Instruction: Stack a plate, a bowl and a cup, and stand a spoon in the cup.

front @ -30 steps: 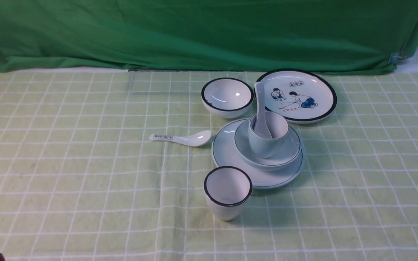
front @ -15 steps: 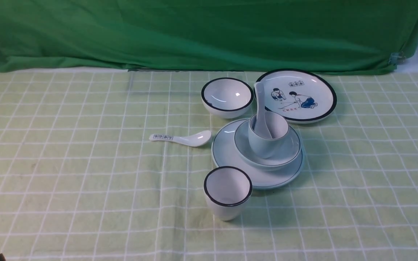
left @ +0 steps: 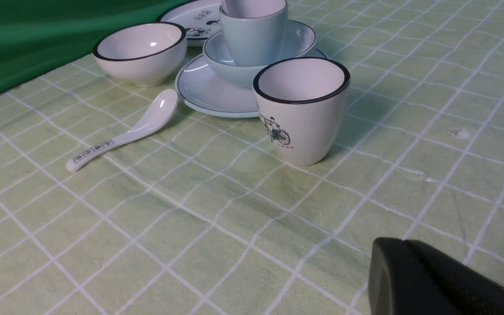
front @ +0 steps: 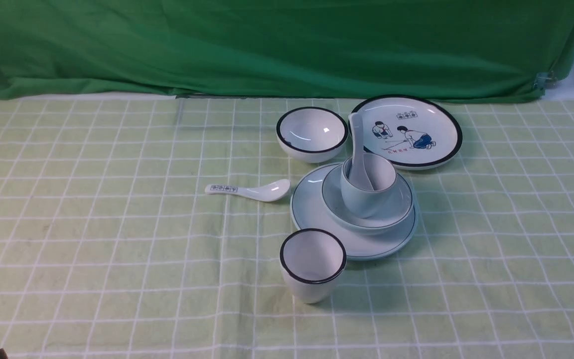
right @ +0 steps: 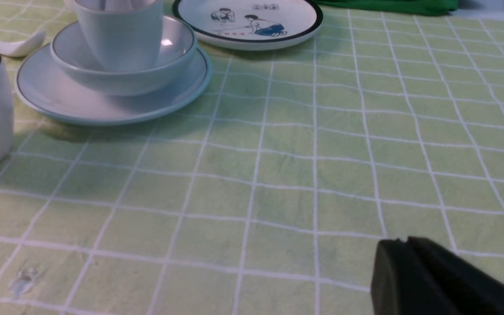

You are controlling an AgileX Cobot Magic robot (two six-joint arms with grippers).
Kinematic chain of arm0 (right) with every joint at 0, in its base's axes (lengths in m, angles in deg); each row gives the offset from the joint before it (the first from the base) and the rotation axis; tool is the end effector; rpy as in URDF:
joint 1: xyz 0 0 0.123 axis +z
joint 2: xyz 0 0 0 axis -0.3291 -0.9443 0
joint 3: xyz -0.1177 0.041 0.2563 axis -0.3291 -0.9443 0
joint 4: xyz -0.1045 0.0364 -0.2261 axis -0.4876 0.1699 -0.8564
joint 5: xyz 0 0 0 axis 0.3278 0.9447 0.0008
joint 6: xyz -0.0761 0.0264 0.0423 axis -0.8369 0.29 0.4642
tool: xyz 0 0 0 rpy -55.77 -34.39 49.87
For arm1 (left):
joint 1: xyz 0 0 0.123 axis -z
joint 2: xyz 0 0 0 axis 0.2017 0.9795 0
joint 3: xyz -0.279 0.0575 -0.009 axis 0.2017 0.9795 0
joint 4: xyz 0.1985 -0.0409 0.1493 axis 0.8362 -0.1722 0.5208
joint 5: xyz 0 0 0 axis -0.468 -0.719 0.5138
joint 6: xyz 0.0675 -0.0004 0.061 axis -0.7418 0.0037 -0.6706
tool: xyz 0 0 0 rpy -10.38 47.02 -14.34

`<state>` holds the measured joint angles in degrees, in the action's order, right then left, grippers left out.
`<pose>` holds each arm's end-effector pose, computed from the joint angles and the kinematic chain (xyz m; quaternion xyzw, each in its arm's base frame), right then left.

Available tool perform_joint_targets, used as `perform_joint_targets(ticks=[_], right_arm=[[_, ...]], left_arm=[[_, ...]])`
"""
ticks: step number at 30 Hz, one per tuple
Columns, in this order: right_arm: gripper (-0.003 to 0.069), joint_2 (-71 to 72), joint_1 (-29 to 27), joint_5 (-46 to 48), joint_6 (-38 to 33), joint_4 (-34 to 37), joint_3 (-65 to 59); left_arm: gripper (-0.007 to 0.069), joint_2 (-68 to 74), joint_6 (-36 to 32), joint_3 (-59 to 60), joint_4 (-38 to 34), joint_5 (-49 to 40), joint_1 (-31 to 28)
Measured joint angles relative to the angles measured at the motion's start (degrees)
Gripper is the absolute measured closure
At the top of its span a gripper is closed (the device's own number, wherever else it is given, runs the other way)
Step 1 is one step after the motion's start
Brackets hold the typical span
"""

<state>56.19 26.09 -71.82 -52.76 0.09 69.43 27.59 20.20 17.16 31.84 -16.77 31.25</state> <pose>0.0551 0.0066 0.1876 -0.0615 0.7648 0.0254 0.6408 0.0582 -0.0546 0.1850 0.3504 0.7182 -0.1771 0.5745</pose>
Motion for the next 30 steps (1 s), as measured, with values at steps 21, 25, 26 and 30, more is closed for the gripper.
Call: perform_joint_targets(ticks=[21,25,26,30], right_arm=[[0.0575,0.05,0.00,-0.24,-0.01,0.00,0.00],[0.0575,0.05,0.00,-0.35,-0.01,0.00,0.00],[0.0575,0.05,0.00,-0.34,-0.01,0.00,0.00],[0.0575,0.05,0.00,-0.34,-0.01,0.00,0.00]], left_arm=[[0.0622,-16.54,8.72,0.03,-2.18,5.16,-34.71],[0.0622,-17.99,9.73,0.08,-2.61,-7.63,-40.33],[0.0622,-17.99,9.72,0.07,-3.01,-9.78,-40.87],[0.0622,-18.02,9.84,0.07,-3.57,-10.80,-41.14]])
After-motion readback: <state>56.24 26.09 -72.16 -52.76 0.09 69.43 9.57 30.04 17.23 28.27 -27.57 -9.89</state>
